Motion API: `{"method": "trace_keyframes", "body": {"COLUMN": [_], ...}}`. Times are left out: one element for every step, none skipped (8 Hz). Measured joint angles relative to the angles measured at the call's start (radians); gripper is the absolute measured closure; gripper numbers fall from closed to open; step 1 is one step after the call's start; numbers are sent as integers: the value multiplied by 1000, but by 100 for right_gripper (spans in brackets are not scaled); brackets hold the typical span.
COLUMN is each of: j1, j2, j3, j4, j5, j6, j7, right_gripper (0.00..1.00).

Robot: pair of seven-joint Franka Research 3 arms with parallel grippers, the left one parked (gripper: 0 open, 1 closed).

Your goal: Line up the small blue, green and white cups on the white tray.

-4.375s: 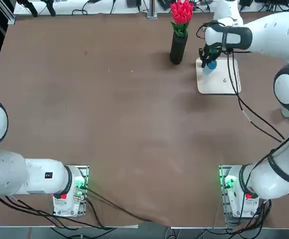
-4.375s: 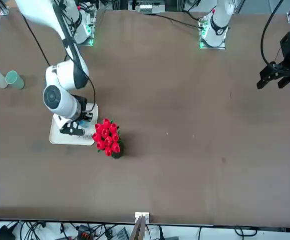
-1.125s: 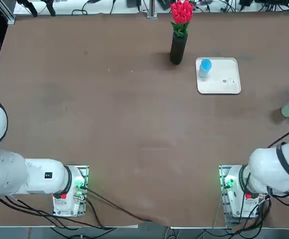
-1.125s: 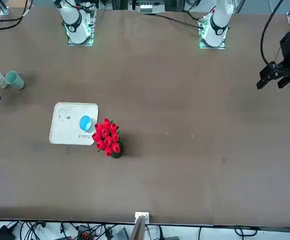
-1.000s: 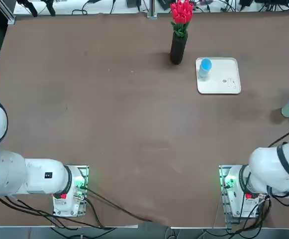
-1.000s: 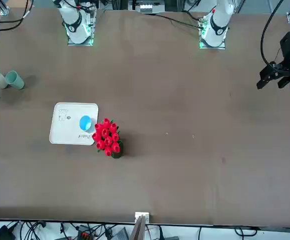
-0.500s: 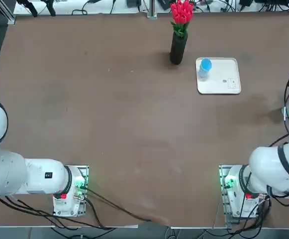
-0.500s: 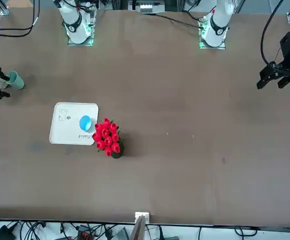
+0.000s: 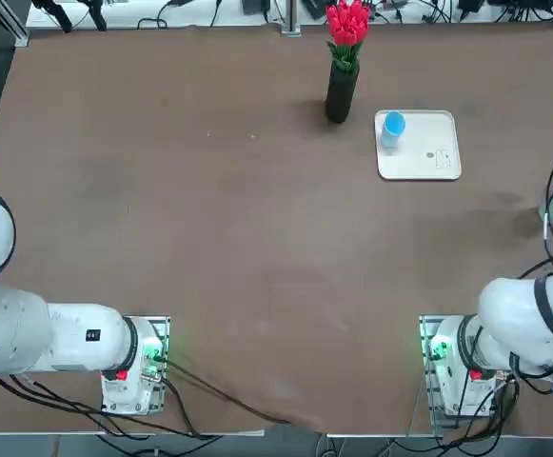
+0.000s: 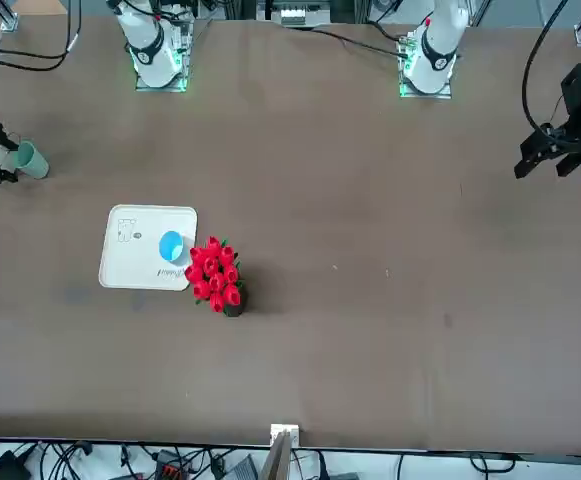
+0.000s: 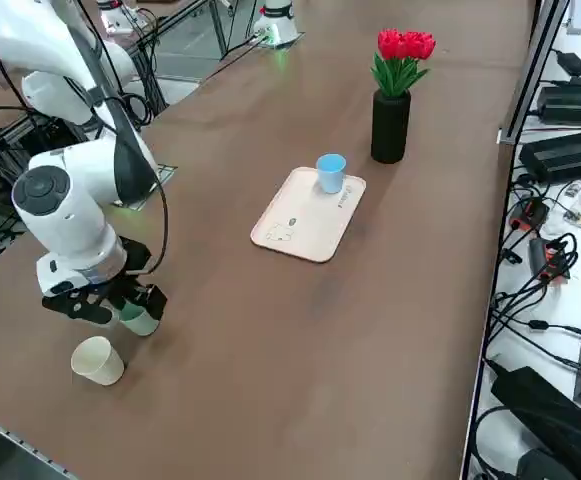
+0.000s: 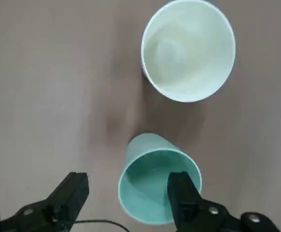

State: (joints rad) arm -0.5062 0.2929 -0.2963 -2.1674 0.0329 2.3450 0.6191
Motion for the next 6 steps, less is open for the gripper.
{"method": "trace_keyframes", "body": {"j1": [0, 0, 0, 0, 0, 1], "j2": [1, 1, 2, 1, 1, 1], "j3": [4, 7, 9, 9, 9, 9], "j4": [-31, -44, -45, -45, -45, -45], "j5": [0, 0, 0, 0, 1, 1], "j6": [42, 63, 71, 72, 73, 74], "j7": [0, 0, 1, 3, 4, 4], "right_gripper": [8, 13, 33, 54, 73, 92]}}
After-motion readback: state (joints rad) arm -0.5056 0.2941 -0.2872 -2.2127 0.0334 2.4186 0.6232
